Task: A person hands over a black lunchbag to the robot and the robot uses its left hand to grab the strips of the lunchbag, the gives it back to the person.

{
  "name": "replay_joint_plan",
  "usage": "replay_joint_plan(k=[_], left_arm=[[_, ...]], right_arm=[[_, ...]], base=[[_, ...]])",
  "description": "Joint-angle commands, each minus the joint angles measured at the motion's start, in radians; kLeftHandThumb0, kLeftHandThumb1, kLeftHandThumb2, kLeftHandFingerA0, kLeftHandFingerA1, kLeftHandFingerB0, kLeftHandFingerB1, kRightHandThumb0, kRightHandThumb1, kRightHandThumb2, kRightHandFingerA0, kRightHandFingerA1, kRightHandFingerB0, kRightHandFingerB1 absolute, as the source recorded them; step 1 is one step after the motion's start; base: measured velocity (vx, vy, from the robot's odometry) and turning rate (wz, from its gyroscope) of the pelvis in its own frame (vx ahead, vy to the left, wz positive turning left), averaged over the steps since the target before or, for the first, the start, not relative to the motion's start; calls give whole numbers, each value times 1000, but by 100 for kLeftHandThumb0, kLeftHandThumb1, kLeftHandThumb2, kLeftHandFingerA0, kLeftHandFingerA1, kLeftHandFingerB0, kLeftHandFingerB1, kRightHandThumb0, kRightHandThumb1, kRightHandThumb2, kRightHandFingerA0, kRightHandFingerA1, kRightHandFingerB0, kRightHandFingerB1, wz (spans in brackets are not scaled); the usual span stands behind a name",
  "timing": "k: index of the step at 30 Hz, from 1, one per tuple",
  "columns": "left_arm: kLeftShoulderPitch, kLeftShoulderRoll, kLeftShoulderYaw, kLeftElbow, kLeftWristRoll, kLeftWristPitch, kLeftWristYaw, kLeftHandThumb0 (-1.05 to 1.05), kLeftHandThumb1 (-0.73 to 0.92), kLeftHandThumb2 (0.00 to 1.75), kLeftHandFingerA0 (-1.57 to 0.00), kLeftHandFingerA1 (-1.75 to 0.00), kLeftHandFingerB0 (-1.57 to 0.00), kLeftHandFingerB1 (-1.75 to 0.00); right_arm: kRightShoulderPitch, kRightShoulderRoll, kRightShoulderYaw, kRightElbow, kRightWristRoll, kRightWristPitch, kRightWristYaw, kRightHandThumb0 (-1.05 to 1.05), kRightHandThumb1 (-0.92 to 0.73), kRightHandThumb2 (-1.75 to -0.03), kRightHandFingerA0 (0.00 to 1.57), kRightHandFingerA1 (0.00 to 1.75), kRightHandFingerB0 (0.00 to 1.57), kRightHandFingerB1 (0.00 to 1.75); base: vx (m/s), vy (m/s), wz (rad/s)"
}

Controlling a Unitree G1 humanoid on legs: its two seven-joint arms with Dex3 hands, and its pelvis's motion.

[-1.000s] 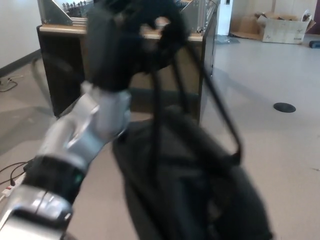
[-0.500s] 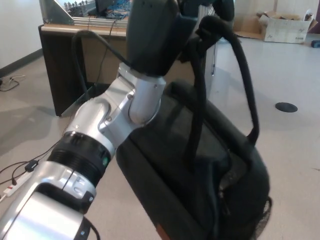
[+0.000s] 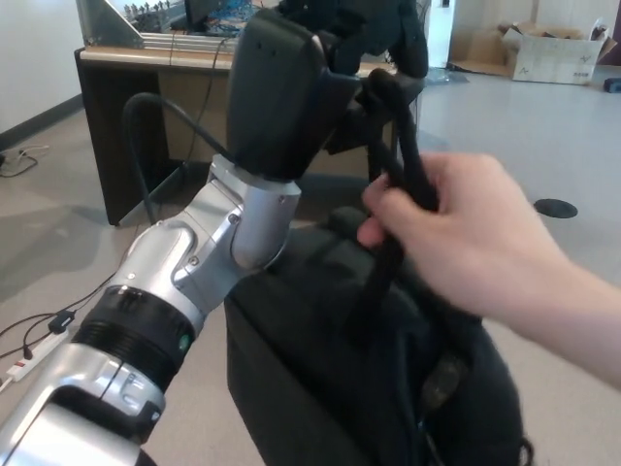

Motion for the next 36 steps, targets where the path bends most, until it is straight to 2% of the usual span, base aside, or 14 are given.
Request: replay_joint_plan(k=[1,2,5,6,7,8,9,10,14,23,30,34,35,36], left_arm=[[17,15,-4,-3,5,22,27,-20,56,55,-82,-175,-65,-164],[22,15,-7,-5,7,22,28,-20,56,55,-82,-175,-66,-164],[36,11,-9,-19,0,15,20,-21,57,54,-79,-175,-66,-161],[43,8,-7,-30,-8,23,1,-45,42,73,-77,-127,-69,-105],[54,4,-4,-44,-18,37,-26,-45,42,73,-77,-127,-69,-105],[70,2,-1,-72,-37,64,-90,-49,52,56,-46,-106,-52,-74],[95,6,0,-127,-65,116,-205,-91,59,59,0,0,0,-1],[135,14,-2,-223,-104,199,-385,-96,59,60,0,0,0,0],[186,28,-3,-360,-115,249,-498,-101,62,61,0,0,0,0],[275,45,19,-553,-156,277,-593,-101,65,59,0,0,0,0],[421,113,93,-718,-219,272,-633,-98,61,60,0,0,0,0],[645,193,198,-858,-267,285,-657,-93,59,59,0,0,0,0],[694,208,217,-867,-283,265,-651,-86,56,58,0,0,0,0],[791,241,252,-862,-319,201,-631,-82,47,85,0,-1,0,0]], right_arm=[[28,-4,-9,-5,19,-16,8,-53,-61,-96,51,60,44,55],[35,-2,-9,-3,19,-21,4,-48,-72,-61,56,46,55,43],[49,-5,-8,-1,16,-26,2,-50,-72,-61,56,45,55,43],[52,-5,-9,-2,17,-25,2,-49,-72,-61,56,45,55,43],[54,-5,-11,-3,18,-24,1,-49,-72,-61,56,45,55,43],[58,-5,-11,-3,17,-24,1,-49,-72,-61,56,45,55,43],[57,-5,-9,-2,15,-21,-1,-50,-72,-61,56,44,55,42],[56,-5,-6,-1,9,-17,-4,-51,-73,-61,55,45,55,42],[52,-7,-4,1,6,-17,-3,-49,-72,-61,56,44,55,42],[46,-13,5,-11,-7,5,-5,-49,-71,-61,56,44,55,42],[30,-11,4,-9,-6,-6,-12,-48,-71,-61,56,45,56,43],[54,-17,0,-32,-2,-13,-12,-46,-71,-61,56,45,56,43],[67,-19,1,-36,-3,-16,-13,-47,-72,-61,55,45,56,42],[93,-25,3,-45,-6,-18,-14,-52,-61,-96,46,58,44,55]], base=[[0,0,0],[0,0,0],[0,0,0],[0,0,0],[0,0,0],[0,0,0],[0,0,0],[0,0,0],[0,0,0],[0,0,0],[0,0,0],[0,0,0],[0,0,0],[0,0,0]])
